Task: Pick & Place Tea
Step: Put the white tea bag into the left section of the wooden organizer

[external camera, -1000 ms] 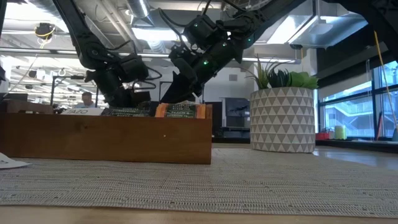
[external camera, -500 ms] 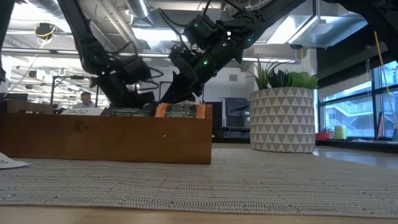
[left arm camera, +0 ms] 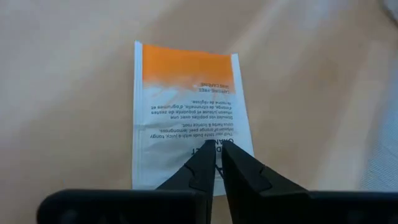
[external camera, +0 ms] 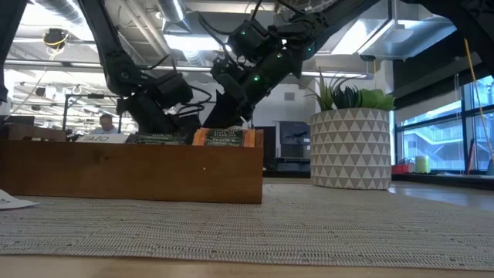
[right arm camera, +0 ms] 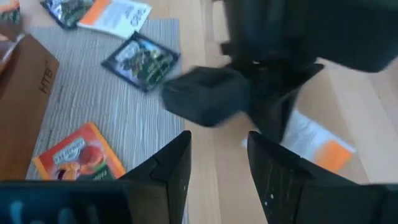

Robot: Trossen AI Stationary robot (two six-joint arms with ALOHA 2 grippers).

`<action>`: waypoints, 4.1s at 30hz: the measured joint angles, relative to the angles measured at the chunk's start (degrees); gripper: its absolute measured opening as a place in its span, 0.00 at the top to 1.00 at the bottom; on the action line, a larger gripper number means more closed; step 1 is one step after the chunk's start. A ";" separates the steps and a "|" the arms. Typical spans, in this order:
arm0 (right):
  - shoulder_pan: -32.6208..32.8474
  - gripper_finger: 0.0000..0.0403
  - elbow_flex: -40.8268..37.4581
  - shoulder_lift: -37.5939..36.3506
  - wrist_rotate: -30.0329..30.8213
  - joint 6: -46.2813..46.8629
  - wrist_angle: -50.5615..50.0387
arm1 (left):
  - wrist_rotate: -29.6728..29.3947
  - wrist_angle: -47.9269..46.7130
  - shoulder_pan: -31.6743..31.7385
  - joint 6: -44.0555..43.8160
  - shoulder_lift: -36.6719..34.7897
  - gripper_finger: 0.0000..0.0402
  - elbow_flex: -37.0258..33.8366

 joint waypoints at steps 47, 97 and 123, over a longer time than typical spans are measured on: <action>-2.57 0.90 -7.43 4.88 -1.96 29.83 -0.51 | 3.16 1.76 -10.63 3.49 0.30 0.94 -0.45; 4.53 0.97 -30.32 -18.71 16.52 6.76 60.46 | -3.52 47.35 -12.43 3.51 -34.43 0.69 -25.70; 7.65 0.97 -30.34 -18.58 20.02 4.33 62.13 | -6.74 51.10 -17.71 5.57 -34.45 0.51 -20.95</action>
